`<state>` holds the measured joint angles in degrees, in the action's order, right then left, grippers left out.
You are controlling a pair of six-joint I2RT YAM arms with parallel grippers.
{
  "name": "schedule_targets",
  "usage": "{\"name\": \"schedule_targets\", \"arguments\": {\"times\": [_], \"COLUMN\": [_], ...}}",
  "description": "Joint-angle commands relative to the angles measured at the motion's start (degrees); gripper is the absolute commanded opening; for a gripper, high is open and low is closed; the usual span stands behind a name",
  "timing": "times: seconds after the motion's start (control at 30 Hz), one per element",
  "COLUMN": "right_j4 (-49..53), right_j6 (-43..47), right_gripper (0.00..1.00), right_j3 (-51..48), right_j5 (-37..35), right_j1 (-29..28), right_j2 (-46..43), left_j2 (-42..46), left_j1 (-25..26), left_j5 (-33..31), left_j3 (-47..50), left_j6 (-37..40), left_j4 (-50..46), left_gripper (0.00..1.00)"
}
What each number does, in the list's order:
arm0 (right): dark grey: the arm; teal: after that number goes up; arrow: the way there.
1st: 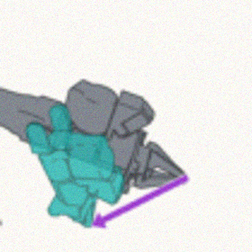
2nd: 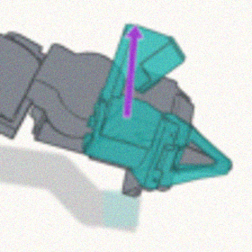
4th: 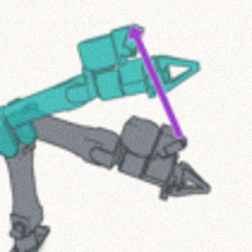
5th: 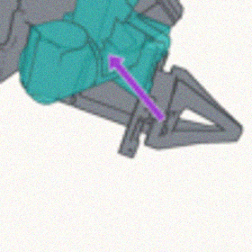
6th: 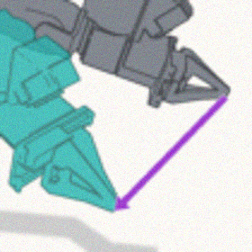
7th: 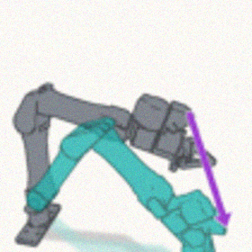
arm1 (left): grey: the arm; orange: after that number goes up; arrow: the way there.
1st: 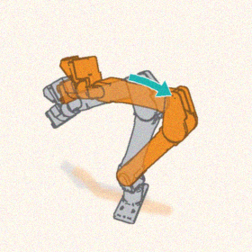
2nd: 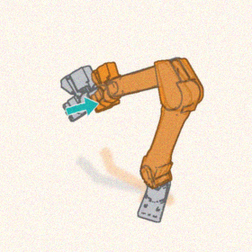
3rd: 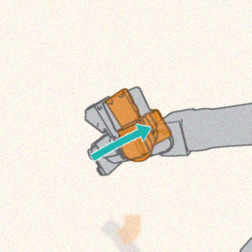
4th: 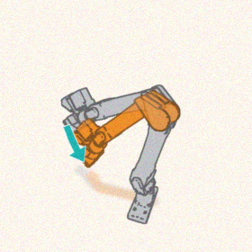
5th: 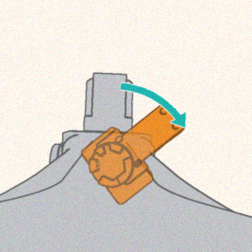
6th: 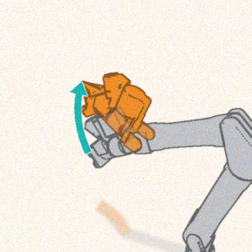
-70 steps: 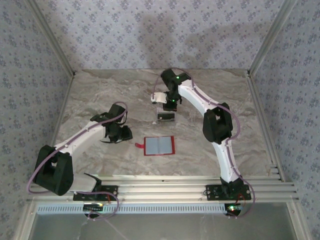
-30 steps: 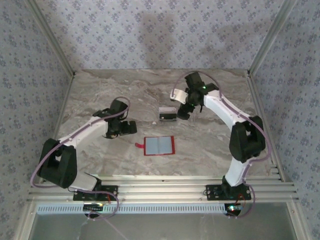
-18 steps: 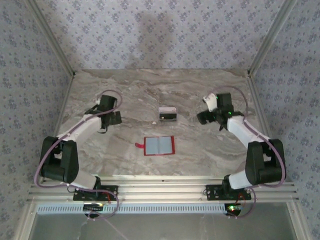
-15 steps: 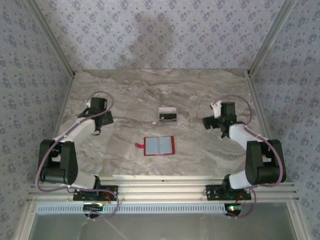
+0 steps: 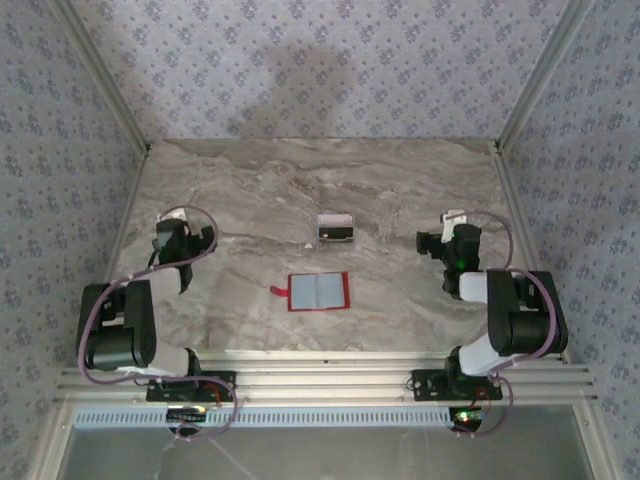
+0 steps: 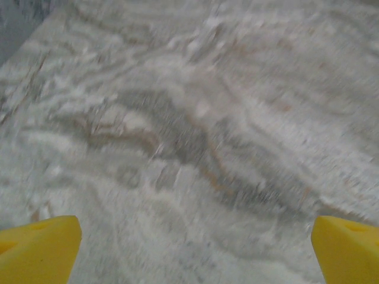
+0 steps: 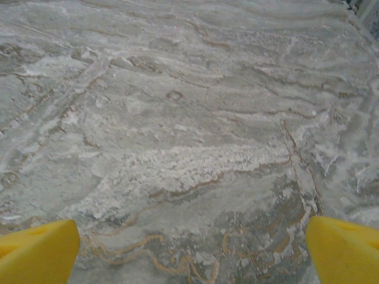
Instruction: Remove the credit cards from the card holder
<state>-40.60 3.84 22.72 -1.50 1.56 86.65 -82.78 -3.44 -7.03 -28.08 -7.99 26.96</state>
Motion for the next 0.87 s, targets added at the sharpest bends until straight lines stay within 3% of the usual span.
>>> {"name": "schedule_targets", "arguments": {"times": [0.0, 0.13, 0.23, 0.3, 0.33, 0.83], "right_j4": [-6.42, -6.34, -6.51, -6.34, -6.33, -8.53], "right_j6": [-1.88, -2.34, -2.25, -2.33, -2.34, -2.41], "right_gripper": [1.0, 1.0, 1.0, 1.0, 1.0, 1.0], "right_j3": [-0.66, -0.57, -0.66, -0.48, -0.48, -2.01], "right_j5": [1.32, -0.65, -0.98, -0.72, -0.58, -1.09], "right_j1": [0.19, 0.03, -0.16, -0.05, -0.03, -0.05], "right_j2": [0.67, 0.64, 0.67, 0.7, 0.67, -0.02], "left_j2": [-1.77, -3.42, -5.64, -4.67, -5.47, -5.22], "left_j1": [-0.41, 1.45, 2.09, 2.94, 3.0, 3.62], "left_j5": [5.9, 4.92, 4.35, 2.55, 2.33, 1.03], "left_j3": [0.52, 0.11, 5.24, 4.03, 4.9, 4.67], "left_j6": [3.4, 5.51, 6.16, 6.36, 6.43, 6.66], "left_j4": [10.04, 10.6, 22.29, 17.87, 21.54, 20.35], "left_gripper": [1.0, 0.99, 0.99, 1.0, 1.0, 1.0]}}
